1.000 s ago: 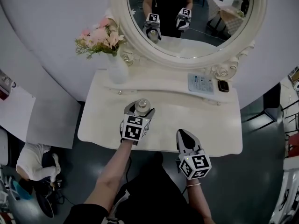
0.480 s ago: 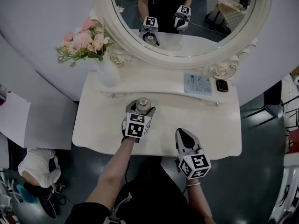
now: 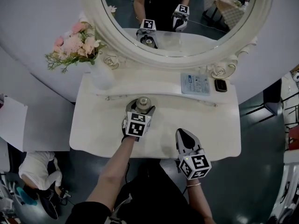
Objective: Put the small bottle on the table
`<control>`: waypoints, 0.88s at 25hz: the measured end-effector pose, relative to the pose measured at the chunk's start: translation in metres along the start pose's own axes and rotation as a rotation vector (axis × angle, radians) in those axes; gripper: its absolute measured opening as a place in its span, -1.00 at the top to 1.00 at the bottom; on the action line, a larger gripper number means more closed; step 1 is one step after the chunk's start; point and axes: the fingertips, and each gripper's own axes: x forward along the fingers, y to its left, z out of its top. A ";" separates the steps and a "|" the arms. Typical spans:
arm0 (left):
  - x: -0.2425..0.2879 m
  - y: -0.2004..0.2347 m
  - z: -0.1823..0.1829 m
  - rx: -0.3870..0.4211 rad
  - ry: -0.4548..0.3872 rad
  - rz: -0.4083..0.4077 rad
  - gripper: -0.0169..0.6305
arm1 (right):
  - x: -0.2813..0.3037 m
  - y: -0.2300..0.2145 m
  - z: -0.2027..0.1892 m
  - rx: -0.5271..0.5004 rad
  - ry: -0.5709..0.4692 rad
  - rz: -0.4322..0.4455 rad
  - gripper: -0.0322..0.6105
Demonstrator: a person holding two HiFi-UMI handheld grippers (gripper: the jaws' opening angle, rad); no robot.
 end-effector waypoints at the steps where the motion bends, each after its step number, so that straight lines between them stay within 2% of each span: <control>1: 0.002 0.000 0.000 0.005 -0.001 0.000 -0.09 | 0.000 -0.001 0.000 0.001 0.000 -0.002 0.89; 10: 0.013 0.000 0.002 -0.003 -0.005 -0.002 -0.09 | 0.002 -0.008 0.000 0.008 0.003 -0.018 0.88; 22: 0.023 -0.003 0.003 0.070 0.007 0.012 -0.09 | 0.000 -0.009 0.000 0.015 0.001 -0.023 0.89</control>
